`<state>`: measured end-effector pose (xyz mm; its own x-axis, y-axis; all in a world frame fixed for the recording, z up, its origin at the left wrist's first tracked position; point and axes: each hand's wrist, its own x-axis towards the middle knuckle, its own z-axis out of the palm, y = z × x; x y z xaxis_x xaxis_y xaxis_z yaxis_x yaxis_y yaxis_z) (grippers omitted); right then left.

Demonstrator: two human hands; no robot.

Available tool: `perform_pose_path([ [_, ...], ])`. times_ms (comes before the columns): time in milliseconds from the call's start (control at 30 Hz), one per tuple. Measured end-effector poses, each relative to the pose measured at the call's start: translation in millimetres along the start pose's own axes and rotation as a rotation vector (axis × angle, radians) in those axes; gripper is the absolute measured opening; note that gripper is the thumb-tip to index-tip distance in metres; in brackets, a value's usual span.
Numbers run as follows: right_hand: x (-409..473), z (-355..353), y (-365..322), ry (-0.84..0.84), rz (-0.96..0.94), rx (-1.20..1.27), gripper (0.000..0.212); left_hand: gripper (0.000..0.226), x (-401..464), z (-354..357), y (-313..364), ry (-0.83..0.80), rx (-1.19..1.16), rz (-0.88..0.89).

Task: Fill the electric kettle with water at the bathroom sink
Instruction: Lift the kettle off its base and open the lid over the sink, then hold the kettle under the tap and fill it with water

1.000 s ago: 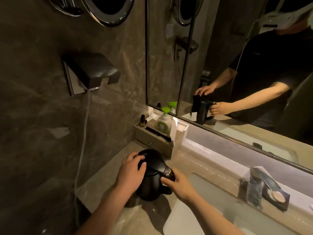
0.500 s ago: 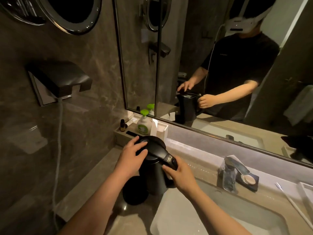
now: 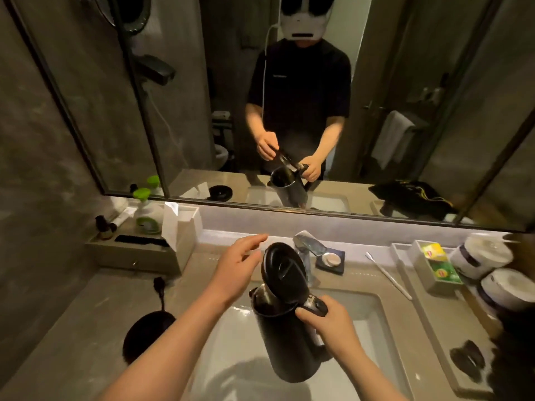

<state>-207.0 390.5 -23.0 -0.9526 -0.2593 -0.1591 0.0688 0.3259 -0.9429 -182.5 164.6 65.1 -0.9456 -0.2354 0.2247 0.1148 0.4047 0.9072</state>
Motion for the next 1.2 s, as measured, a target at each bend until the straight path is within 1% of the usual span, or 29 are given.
perform_pose_path([
  [67,-5,-25,22,0.060,0.064,0.003,0.027,0.034,7,20,-11,-0.032,0.042,-0.042],
  [167,-8,-55,51,0.114,0.136,0.037,0.014,0.036,19,47,-30,-0.127,0.165,-0.122],
  [233,-7,-67,65,0.122,0.178,0.050,0.009,0.036,30,64,-40,-0.199,0.276,-0.134],
  [333,4,-74,83,0.122,0.225,0.053,0.009,0.036,49,90,-46,-0.299,0.448,-0.083],
  [467,26,-66,95,0.116,0.249,0.031,0.014,0.044,86,120,-56,-0.360,0.629,0.000],
  [567,43,-58,99,0.094,0.247,0.052,0.017,0.049,108,135,-65,-0.410,0.821,0.118],
  [633,51,-55,100,0.091,0.249,0.070,0.018,0.047,116,142,-70,-0.439,0.933,0.189],
  [700,57,-51,101,0.088,0.254,0.091,0.021,0.043,120,147,-72,-0.431,0.945,0.205],
  [833,63,-50,101,0.093,0.261,0.170,0.028,0.036,128,152,-74,-0.358,0.996,0.298],
  [1033,67,-50,98,0.098,0.261,0.256,0.043,0.031,132,153,-70,-0.345,0.976,0.330],
  [1100,69,-51,98,0.095,0.257,0.264,0.044,0.021,133,152,-70,-0.312,0.926,0.314],
  [1200,72,-50,99,0.094,0.254,0.263,0.044,0.004,140,146,-67,-0.255,0.809,0.234],
])
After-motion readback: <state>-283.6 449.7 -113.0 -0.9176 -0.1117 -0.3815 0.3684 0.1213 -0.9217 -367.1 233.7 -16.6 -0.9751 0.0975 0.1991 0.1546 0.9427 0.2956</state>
